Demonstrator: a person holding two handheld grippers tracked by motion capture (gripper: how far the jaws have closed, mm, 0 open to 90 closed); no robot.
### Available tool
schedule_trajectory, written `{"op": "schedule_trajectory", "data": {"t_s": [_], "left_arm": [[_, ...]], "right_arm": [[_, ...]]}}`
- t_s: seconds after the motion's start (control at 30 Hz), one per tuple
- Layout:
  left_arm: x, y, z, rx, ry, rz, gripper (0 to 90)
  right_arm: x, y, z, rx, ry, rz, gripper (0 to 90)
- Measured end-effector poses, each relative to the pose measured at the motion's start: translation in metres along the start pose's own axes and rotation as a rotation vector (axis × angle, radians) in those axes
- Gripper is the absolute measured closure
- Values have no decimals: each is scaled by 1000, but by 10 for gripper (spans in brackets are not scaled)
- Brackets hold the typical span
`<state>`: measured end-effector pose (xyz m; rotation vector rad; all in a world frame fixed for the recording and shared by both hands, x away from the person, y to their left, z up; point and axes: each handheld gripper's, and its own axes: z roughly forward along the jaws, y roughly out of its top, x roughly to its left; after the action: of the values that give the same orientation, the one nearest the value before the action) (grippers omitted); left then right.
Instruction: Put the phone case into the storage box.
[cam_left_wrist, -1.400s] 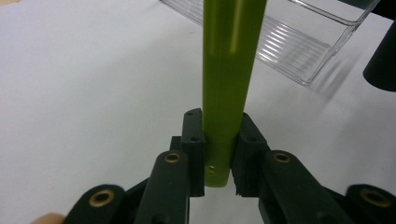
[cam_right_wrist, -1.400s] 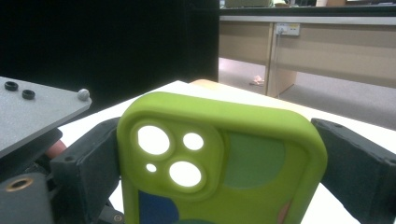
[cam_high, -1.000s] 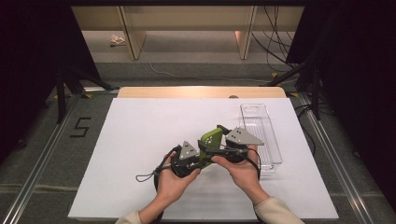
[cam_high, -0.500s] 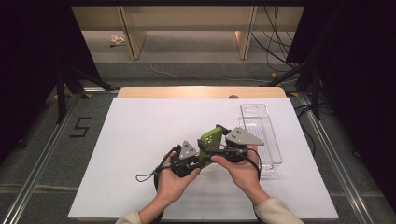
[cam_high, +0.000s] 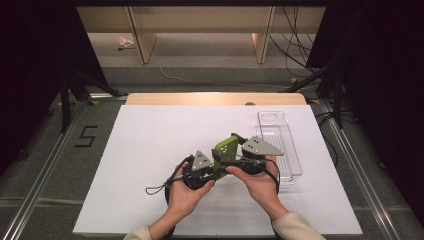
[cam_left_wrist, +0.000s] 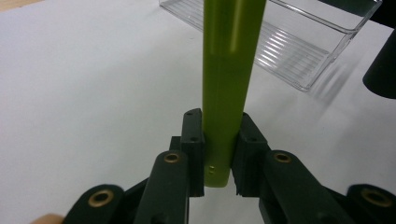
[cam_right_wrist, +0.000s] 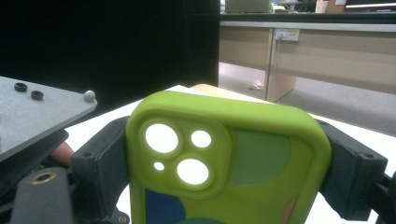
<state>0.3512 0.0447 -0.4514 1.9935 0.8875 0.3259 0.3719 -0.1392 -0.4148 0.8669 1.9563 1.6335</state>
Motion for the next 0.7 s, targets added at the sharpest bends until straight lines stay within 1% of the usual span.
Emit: {"op": "schedule_trajectory", "data": {"t_s": [0.2, 0.3, 0.37, 0.5, 0.7], "left_arm": [[0, 1, -1, -9, 3, 5, 764], [0, 2, -2, -12, 5, 25, 751], [1, 3, -2, -12, 3, 32, 697], [2, 4, -3, -20, -10, 41, 576], [4, 7, -6, -8, -34, 77, 335]], "right_arm": [[0, 1, -1, -7, -6, -3, 162], [0, 2, -2, -16, -10, -2, 164], [0, 3, -3, -18, -18, -9, 164], [-3, 5, -5, -28, -29, -2, 164], [-7, 7, -8, -33, -42, -2, 164]]}}
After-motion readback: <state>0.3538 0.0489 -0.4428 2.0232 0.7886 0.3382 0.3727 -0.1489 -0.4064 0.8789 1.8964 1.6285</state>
